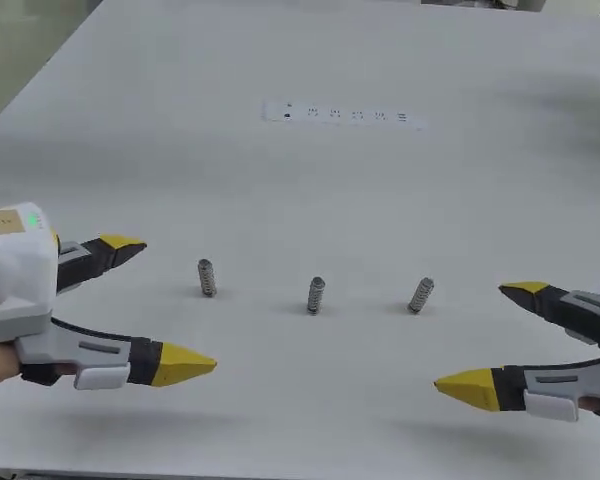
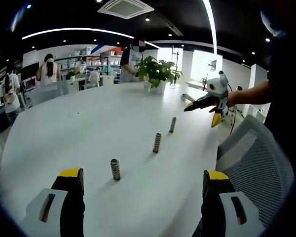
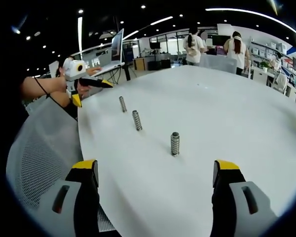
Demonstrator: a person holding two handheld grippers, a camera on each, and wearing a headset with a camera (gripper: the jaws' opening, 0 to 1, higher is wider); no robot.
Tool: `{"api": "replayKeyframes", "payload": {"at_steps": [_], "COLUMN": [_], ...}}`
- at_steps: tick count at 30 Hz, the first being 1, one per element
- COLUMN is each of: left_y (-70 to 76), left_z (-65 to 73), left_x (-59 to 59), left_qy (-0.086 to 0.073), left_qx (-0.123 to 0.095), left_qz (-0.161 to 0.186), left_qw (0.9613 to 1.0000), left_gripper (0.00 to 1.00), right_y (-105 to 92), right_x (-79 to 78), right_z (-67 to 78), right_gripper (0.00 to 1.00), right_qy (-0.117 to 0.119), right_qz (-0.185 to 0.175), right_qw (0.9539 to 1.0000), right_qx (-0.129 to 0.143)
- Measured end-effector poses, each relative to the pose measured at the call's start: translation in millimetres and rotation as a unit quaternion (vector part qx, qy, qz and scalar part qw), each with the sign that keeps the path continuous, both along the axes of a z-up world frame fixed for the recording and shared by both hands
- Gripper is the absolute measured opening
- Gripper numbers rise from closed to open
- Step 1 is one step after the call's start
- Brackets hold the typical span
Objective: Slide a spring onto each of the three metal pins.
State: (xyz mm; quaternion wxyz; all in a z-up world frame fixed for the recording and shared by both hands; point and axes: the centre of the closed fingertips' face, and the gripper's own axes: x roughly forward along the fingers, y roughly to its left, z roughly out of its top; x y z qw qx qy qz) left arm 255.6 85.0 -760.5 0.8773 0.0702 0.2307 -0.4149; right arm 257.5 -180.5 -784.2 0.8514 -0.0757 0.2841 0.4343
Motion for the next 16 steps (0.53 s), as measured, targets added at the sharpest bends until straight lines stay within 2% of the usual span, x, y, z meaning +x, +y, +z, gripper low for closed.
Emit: {"api": "replayKeyframes", "payload": {"at_steps": [4, 5, 6, 8, 10, 13, 16], "left_y": [1.5, 1.9, 3.3, 6.7, 8.6, 7.9, 7.9], "left_z": [1.9, 2.3, 1.6, -1.8, -1.7, 5.7, 5.1], "left_x": [-0.2, -0.2, -0.4, -2.1, -3.5, -5.8, -4.7], "left_qy": [-0.002, -0.002, 0.0, 0.008, 0.007, -0.001, -0.001], "left_qx": [0.003, 0.002, 0.001, 0.005, 0.008, -0.005, -0.009], "left_qz": [0.004, 0.006, 0.009, 0.014, 0.016, 0.016, 0.01], "left_qw": [1.0, 1.0, 1.0, 0.9998, 0.9998, 0.9999, 0.9999], "left_gripper": [0.98, 0.98, 0.98, 0.98, 0.98, 0.98, 0.98], "right_y": [-12.2, -16.7, -22.5, -17.8, -14.3, -2.2, 1.7], "right_x": [6.2, 8.3, 8.2, 8.6, 7.9, 5.0, 3.1], "right_z": [2.7, -0.2, -6.1, -6.4, -4.7, 4.4, 0.6], "right_gripper": [0.99, 0.99, 0.98, 0.98, 0.98, 0.98, 0.99], "right_qy": [-0.001, 0.004, 0.015, 0.016, 0.015, 0.004, 0.014], "right_qz": [-0.021, -0.029, -0.029, -0.023, -0.021, -0.009, -0.005], "right_qw": [0.9998, 0.9995, 0.9987, 0.9991, 0.9991, 0.9998, 0.9995], "right_qx": [-0.003, -0.015, -0.038, -0.032, -0.032, -0.016, -0.026]}}
